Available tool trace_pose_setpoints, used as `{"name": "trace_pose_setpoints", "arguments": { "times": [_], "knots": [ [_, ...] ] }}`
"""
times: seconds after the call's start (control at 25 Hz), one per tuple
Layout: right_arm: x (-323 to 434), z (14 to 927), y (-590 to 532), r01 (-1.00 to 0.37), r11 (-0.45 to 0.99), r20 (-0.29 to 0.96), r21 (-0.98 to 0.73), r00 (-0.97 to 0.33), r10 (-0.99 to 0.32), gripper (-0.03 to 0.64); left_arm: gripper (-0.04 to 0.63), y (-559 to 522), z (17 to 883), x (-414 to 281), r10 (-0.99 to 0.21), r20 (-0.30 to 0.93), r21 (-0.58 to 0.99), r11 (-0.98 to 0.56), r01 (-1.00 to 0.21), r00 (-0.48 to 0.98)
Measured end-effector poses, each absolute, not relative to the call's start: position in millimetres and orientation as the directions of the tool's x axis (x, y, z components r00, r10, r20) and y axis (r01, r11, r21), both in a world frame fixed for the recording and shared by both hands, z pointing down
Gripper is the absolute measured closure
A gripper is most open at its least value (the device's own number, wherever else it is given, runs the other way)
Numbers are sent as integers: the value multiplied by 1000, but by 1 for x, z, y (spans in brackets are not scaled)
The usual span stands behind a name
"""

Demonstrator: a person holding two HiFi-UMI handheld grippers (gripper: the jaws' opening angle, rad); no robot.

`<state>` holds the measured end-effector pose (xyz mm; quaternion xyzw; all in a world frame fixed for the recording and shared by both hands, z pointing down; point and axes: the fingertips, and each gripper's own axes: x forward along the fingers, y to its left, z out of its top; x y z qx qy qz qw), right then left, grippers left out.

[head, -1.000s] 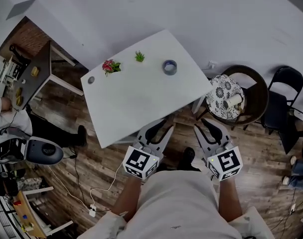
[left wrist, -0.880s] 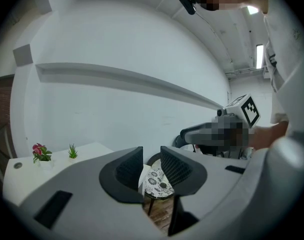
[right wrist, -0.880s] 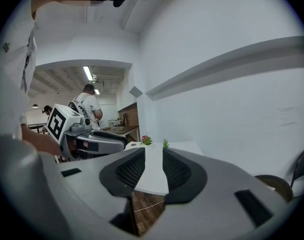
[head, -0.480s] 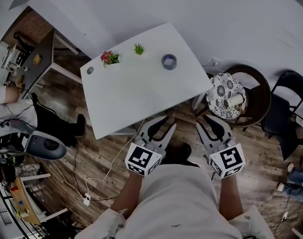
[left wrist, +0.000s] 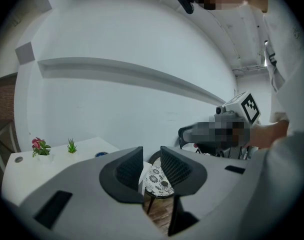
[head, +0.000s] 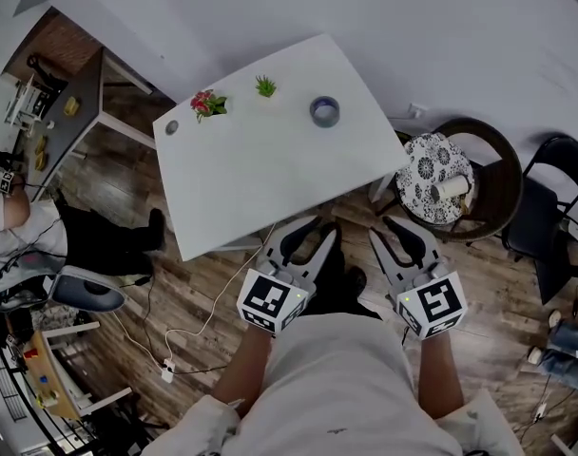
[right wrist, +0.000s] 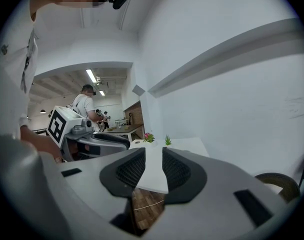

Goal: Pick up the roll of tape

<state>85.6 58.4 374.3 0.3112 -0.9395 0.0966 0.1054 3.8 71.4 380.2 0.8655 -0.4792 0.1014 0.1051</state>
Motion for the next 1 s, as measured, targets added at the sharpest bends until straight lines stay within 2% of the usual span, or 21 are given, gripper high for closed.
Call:
{"name": "trace_pose_setpoints", "arguments": {
  "times": [1.0],
  "knots": [
    [56,366,-59,-642,761,293,-93,-748,-595,508,477,-64,379,-25,-787,244,111,-559,-822,567]
  ]
}}
